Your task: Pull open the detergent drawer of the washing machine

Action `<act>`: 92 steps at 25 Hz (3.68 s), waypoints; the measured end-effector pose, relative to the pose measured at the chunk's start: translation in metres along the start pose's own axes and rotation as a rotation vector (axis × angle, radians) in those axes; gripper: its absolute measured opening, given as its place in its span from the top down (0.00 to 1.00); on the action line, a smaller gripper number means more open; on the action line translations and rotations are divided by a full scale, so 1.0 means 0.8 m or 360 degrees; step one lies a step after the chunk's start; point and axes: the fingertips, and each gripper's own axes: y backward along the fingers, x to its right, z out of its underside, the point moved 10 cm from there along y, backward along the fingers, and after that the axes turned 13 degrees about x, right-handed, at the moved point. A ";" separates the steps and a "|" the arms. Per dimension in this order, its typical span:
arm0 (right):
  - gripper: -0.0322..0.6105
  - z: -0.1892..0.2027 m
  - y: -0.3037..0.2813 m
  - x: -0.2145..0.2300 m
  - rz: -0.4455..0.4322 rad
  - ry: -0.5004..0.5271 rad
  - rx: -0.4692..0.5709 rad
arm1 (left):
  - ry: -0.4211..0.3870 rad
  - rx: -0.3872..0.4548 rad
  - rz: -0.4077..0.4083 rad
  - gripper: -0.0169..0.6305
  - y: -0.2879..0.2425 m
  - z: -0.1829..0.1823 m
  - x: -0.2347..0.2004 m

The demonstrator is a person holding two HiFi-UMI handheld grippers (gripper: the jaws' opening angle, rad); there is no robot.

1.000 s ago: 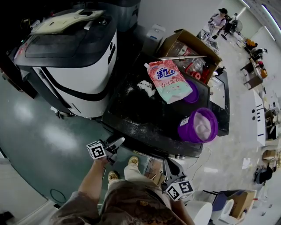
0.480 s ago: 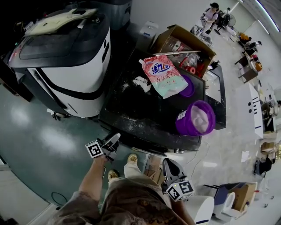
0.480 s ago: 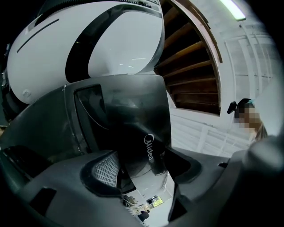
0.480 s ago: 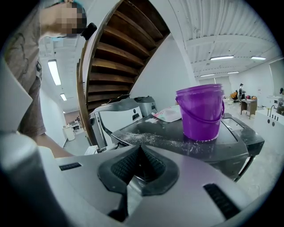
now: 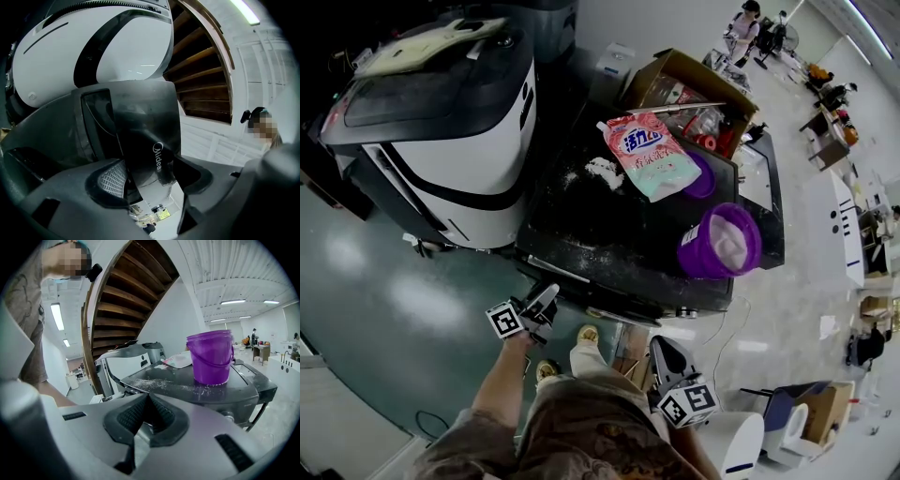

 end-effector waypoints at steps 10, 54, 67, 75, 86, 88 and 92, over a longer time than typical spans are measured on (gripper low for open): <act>0.95 0.004 0.009 -0.020 -0.0039 -0.0001 0.0027 | 0.0023 -0.0001 -0.0016 0.48 0.034 0.009 0.017; 0.95 0.022 0.028 -0.084 -0.0184 0.0020 0.0005 | 0.0054 0.0029 -0.0083 0.52 0.157 0.038 0.063; 0.95 0.018 -0.015 -0.093 -0.0338 -0.0031 0.0012 | -0.0196 0.0045 -0.0223 0.53 0.171 -0.024 0.140; 0.95 -0.006 -0.056 -0.096 -0.0462 -0.0048 0.0067 | -0.0435 0.0080 -0.0276 0.53 0.138 -0.086 0.232; 0.95 -0.051 -0.100 -0.092 -0.0544 0.0015 0.0120 | -0.1002 -0.0095 -0.0285 0.53 0.072 -0.109 0.331; 0.95 -0.062 -0.104 -0.090 -0.0549 0.0025 0.0146 | -0.1111 -0.0149 -0.0258 0.53 0.062 -0.107 0.342; 0.95 -0.075 -0.111 -0.084 -0.0552 0.0060 0.0176 | -0.1347 -0.0217 -0.0239 0.53 0.047 -0.104 0.358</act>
